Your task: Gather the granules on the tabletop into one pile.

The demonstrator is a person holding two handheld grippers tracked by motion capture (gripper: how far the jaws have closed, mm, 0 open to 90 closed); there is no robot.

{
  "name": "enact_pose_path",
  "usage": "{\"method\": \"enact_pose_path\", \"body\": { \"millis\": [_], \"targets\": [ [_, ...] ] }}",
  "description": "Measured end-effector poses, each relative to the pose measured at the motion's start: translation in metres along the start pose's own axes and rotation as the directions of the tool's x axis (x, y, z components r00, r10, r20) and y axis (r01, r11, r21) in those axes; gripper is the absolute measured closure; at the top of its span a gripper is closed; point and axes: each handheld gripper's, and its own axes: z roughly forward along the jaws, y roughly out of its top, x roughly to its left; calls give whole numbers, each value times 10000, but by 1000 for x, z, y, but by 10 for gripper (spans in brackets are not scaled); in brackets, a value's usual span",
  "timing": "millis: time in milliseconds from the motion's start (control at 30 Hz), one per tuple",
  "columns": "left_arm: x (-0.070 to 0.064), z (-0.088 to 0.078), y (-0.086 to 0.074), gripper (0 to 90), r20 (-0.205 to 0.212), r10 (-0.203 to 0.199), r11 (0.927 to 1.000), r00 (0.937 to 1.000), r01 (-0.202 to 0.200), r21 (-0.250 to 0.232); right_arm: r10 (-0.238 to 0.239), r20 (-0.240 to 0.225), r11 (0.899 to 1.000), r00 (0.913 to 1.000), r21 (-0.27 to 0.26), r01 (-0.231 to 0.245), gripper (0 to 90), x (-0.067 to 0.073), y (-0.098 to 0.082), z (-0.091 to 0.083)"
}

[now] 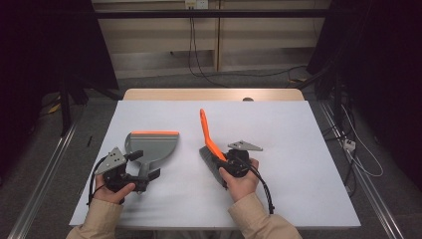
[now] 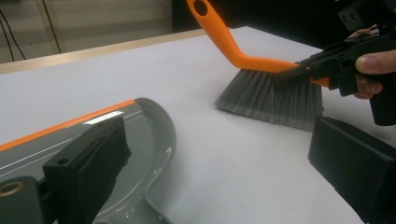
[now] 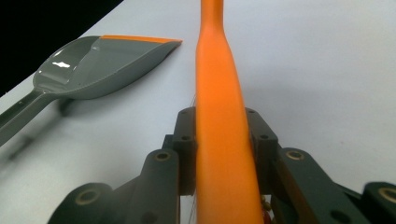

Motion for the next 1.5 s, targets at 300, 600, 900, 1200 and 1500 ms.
{"method": "enact_pose_path", "body": {
  "millis": [300, 600, 900, 1200, 1500],
  "targets": [
    [0, 1, 0, 47, 1, -3, 10000, 10000, 3, 63, 592, -761, 9975, 9953, -340, -619, 714, -6, 12, -4],
    [2, 1, -1, 47, -26, -2, 10000, 10000, 2, 85, -270, -562, 9963, 9981, -827, 223, 715, -23, 39, -11],
    [1, 3, -1, 47, -33, -80, 9999, 10000, 80, 119, -2057, -37, 9773, 9786, -529, 2052, 714, -59, 42, -5],
    [1, 4, -2, 47, -23, -95, 9998, 10000, 96, 150, -2515, 146, 9678, 9677, 68, 2515, 712, -65, 36, 0],
    [0, 3, -1, 47, 39, -45, 9999, 10000, 44, 142, -2485, 159, 9673, 9685, 567, 2472, 674, -62, 38, -1]
  ]
}}
